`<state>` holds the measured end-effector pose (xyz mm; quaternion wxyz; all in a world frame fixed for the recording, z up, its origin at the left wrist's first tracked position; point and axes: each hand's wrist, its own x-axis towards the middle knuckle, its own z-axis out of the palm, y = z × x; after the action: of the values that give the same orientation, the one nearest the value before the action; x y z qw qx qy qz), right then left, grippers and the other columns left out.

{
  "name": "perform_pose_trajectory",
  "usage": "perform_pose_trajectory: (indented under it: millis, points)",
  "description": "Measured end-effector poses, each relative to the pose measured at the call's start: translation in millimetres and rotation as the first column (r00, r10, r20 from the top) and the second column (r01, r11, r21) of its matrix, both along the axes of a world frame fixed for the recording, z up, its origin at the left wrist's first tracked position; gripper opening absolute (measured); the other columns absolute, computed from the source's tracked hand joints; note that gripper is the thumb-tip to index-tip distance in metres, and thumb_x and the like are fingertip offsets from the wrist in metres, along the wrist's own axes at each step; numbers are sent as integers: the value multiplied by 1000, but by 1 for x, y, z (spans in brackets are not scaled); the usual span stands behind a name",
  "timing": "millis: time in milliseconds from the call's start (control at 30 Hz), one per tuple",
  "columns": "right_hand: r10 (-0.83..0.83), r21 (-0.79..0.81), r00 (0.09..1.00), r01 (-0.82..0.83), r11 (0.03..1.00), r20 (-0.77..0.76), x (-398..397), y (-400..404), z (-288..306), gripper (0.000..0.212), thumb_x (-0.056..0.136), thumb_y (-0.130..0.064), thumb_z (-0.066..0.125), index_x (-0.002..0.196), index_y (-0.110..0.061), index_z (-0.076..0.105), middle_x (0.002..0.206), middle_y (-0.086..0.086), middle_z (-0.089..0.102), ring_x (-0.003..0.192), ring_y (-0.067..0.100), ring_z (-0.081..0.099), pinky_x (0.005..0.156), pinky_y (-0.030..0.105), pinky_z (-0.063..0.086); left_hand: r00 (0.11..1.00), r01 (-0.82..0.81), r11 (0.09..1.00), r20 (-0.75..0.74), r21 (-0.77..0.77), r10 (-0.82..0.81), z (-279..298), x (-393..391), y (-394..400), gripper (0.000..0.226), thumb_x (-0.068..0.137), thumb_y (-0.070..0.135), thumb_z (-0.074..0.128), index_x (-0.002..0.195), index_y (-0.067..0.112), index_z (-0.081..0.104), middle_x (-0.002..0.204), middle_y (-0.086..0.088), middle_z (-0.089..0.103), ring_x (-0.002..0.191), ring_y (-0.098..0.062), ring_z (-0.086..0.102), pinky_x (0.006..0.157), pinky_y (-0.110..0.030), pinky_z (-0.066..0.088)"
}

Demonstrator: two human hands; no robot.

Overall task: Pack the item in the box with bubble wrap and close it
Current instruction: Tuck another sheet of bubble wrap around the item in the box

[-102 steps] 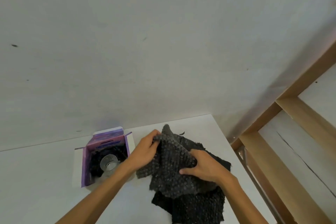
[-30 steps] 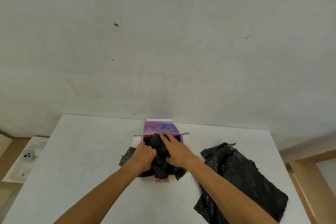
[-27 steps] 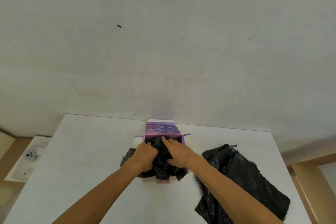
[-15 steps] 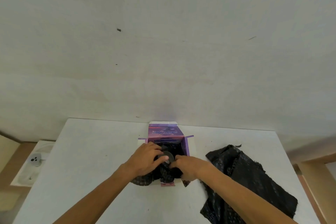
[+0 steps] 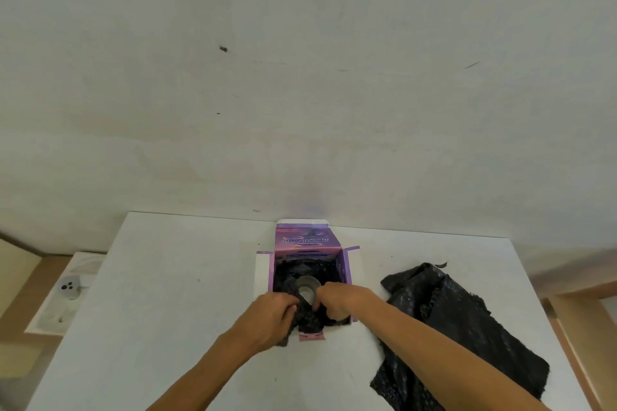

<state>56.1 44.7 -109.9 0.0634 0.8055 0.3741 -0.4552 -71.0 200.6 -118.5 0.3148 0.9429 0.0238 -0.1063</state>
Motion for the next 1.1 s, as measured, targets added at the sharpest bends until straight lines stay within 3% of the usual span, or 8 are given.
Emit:
perform_pose_trajectory:
  millis: [67, 200, 400, 533, 667, 767, 867, 1100]
  points:
    - [7, 27, 1000, -7, 1000, 13, -6, -5, -2, 45, 96, -2, 55, 137, -19, 59, 125, 16, 61, 97, 32, 62, 79, 31, 45, 989, 95, 994, -116, 52, -88, 3, 16, -5, 25, 101, 23, 49, 114, 18, 71, 110, -4, 73, 92, -21, 68, 85, -30, 57]
    - [-55, 85, 997, 51, 995, 46, -4, -13, 13, 35, 97, -7, 54, 128, -18, 64, 115, 13, 68, 80, 25, 61, 75, 31, 50, 950, 204, 964, -273, 171, -153, 7, 49, -9, 23, 92, 17, 66, 116, 15, 68, 112, -9, 71, 95, -25, 68, 91, -34, 56]
    - [-169, 252, 985, 170, 953, -23, -3, -23, 32, 27, 101, -26, 53, 124, -23, 67, 116, 5, 71, 100, 26, 67, 88, 35, 51, 888, 373, 873, -393, 313, -239, -4, 60, -20, 33, 95, 15, 60, 128, 12, 55, 126, -12, 64, 110, -29, 63, 100, -37, 50]
    - [-138, 232, 984, 161, 959, -112, -21, -15, 21, 37, 104, -39, 45, 137, -28, 57, 134, 7, 62, 114, 30, 60, 98, 42, 48, 940, 309, 927, -215, 211, -264, 13, 63, 6, 20, 93, 19, 62, 113, 17, 64, 115, -6, 68, 102, -24, 64, 89, -34, 53]
    - [-118, 129, 982, 137, 982, -145, -37, 7, 6, 43, 105, -46, 32, 141, -32, 50, 138, 9, 58, 116, 33, 57, 96, 40, 45, 977, -51, 998, 211, 35, 43, 14, 52, 54, 27, 95, 25, 62, 121, 30, 64, 134, 8, 57, 124, -12, 49, 98, -24, 40]
    - [-154, -40, 967, 149, 988, -204, -39, 26, -3, 58, 102, -58, 22, 132, -21, 55, 123, 9, 61, 106, 29, 56, 92, 38, 41, 984, -157, 984, 72, -89, 164, -2, 42, 66, 46, 98, 45, 55, 142, 35, 50, 156, 9, 35, 143, -11, 29, 111, -32, 32]
    - [-188, -124, 957, 163, 979, -220, -38, 40, -10, 63, 101, -58, 20, 142, -19, 49, 135, 12, 57, 116, 30, 53, 102, 40, 38, 991, -135, 988, -39, -79, 132, -22, 32, 57, 57, 96, 57, 42, 149, 35, 39, 163, 7, 20, 150, -12, 14, 117, -39, 27]
    - [-231, -2, 936, 239, 971, -265, -27, 32, 11, 53, 103, -55, 31, 145, -26, 48, 147, 4, 50, 130, 26, 48, 108, 37, 36, 984, -142, 986, 97, -82, 150, -45, 28, 39, 36, 103, 27, 50, 138, 22, 56, 165, -6, 13, 152, -21, 12, 113, -39, 37]
